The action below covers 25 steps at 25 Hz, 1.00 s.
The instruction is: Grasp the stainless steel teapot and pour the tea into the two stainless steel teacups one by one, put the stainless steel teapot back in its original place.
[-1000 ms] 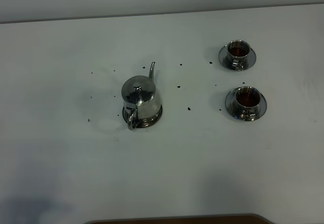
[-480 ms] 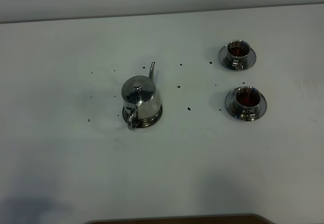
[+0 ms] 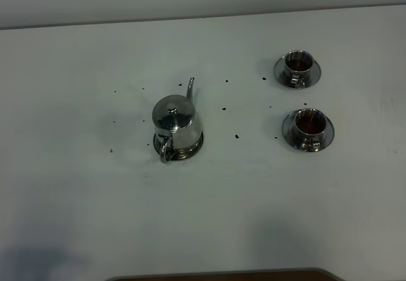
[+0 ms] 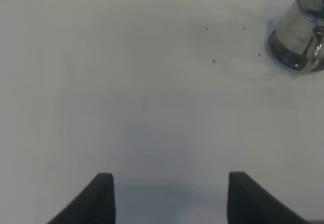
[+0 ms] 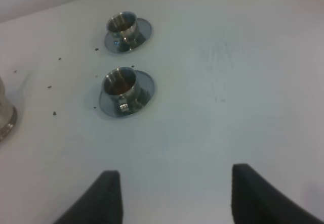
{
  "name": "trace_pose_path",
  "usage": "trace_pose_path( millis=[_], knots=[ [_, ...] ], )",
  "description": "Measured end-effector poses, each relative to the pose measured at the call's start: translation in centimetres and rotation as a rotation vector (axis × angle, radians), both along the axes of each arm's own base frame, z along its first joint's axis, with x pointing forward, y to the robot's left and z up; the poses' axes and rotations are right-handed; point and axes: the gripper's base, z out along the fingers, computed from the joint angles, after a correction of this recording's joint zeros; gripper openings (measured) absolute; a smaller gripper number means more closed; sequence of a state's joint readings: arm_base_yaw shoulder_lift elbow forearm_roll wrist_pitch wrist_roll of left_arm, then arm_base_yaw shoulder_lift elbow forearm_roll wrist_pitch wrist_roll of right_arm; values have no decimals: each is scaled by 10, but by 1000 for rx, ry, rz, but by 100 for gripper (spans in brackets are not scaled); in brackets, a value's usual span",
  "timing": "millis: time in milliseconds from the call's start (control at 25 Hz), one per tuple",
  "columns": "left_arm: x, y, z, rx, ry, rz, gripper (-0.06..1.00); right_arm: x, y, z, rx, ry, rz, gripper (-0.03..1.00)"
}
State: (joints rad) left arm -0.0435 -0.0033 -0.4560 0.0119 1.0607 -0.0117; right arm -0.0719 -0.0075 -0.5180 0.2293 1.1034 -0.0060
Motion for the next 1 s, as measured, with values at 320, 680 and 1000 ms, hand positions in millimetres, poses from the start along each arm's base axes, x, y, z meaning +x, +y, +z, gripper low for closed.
trace_pose_path(
  millis=[320,680,1000],
  knots=[
    [0,0,0,0,0,0,53,0,0,0,0,0,0,48],
    [0,0,0,-1,0,1,53,0,0,0,0,0,0,48],
    [0,0,0,-1,0,1,53,0,0,0,0,0,0,48]
  ],
)
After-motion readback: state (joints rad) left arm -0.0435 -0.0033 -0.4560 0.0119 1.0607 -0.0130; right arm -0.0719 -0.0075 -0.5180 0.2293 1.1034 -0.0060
